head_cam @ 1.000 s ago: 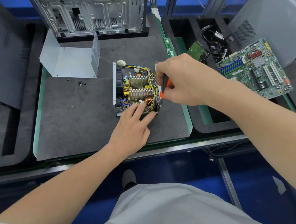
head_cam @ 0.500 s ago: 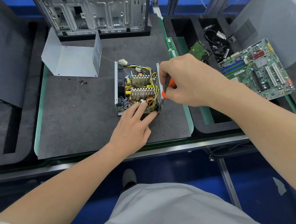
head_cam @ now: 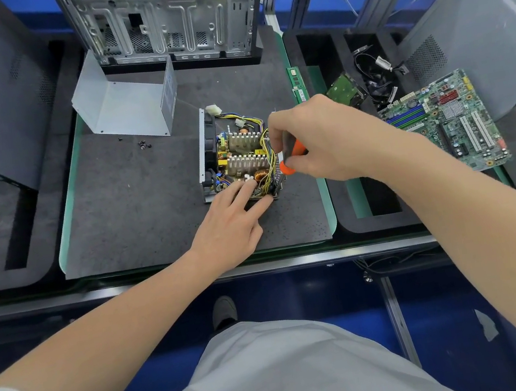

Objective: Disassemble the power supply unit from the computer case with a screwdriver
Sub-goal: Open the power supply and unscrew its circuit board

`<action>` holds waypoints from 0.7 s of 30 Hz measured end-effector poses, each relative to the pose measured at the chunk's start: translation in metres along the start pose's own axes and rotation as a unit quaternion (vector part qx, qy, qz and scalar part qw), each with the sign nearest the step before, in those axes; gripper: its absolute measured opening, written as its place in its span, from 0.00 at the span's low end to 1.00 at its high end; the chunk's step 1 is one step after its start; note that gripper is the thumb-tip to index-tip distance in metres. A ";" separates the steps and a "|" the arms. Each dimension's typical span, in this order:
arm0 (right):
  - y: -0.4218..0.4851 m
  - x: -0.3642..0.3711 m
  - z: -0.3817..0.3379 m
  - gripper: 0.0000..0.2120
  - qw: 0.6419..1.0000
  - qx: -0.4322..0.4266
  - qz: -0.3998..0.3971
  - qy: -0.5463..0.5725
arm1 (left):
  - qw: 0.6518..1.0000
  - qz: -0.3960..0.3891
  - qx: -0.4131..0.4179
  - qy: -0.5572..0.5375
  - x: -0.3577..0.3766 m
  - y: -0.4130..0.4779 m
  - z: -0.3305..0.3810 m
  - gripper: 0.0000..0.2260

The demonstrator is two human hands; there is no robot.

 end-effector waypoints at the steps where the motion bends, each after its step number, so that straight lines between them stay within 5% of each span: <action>1: 0.000 -0.002 0.001 0.12 1.000 -0.006 -0.010 0.009 | 1.000 -0.002 0.000 0.001 0.000 0.000 0.000 0.20; 5: 0.002 -0.001 -0.001 0.12 1.000 -0.022 -0.006 -0.002 | 1.000 -0.005 -0.002 0.000 0.002 0.000 -0.001 0.20; 10: 0.008 -0.001 0.006 0.19 0.989 0.062 0.052 -0.126 | 1.000 0.006 0.005 0.000 0.002 0.001 0.000 0.20; 16: 0.012 0.002 -0.010 0.05 0.998 -0.013 -0.022 -0.053 | 1.000 -0.012 -0.002 0.005 0.005 0.001 -0.002 0.21; 21: 0.012 -0.005 -0.014 0.13 0.997 -0.062 -0.027 -0.042 | 1.000 -0.019 -0.008 0.012 0.007 0.001 -0.002 0.21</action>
Point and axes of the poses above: each hand's wrist, its own y-axis towards the middle knuckle, its own x-axis out of the palm, z = x × y, the point moved 9 cm from there along y, towards the middle knuckle
